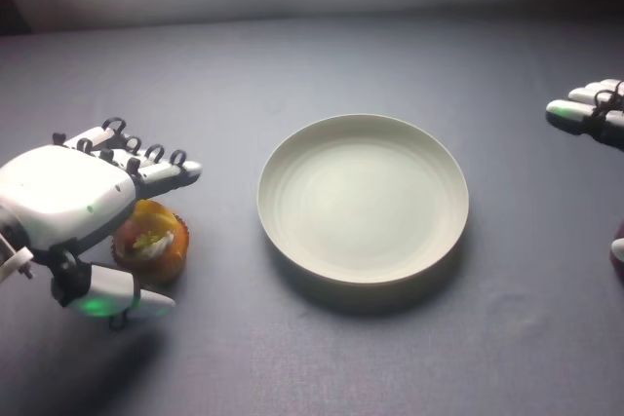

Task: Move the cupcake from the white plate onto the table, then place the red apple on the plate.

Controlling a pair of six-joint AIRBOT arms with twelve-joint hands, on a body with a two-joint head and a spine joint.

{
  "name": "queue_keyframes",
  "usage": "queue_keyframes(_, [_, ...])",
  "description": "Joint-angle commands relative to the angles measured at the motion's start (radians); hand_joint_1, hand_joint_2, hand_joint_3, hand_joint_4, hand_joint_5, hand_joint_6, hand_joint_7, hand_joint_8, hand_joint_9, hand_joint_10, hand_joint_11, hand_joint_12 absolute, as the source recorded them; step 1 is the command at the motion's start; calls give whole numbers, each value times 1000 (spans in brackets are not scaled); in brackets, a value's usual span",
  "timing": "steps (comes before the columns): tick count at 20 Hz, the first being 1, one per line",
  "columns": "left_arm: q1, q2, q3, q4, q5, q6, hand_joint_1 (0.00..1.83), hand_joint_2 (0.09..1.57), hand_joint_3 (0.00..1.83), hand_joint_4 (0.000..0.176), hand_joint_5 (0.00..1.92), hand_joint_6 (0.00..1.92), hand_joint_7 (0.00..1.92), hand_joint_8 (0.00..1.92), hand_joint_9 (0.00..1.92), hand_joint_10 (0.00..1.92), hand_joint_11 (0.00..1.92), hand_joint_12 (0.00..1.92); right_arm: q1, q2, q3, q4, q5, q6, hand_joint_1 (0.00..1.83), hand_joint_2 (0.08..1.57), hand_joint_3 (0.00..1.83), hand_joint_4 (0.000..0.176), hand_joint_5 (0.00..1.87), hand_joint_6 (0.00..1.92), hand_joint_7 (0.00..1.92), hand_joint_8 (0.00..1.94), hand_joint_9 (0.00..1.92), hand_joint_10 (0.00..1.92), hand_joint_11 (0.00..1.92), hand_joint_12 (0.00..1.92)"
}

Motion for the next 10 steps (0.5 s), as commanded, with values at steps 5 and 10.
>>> queue_keyframes(5, [11,29,-30,17,-178,0,736,847,0,65,217,1,296,1,312,3,0,797,-9,33,-2,30,77,7,808,945,0,175,0,0,38,8,13,1,3,1])
queue_keyframes(10, [43,66,-94,52,-283,-15,673,847,0,166,56,0,79,2,77,0,0,401,-35,48,1,4,-12,7,985,871,0,176,0,0,30,4,0,0,0,0])
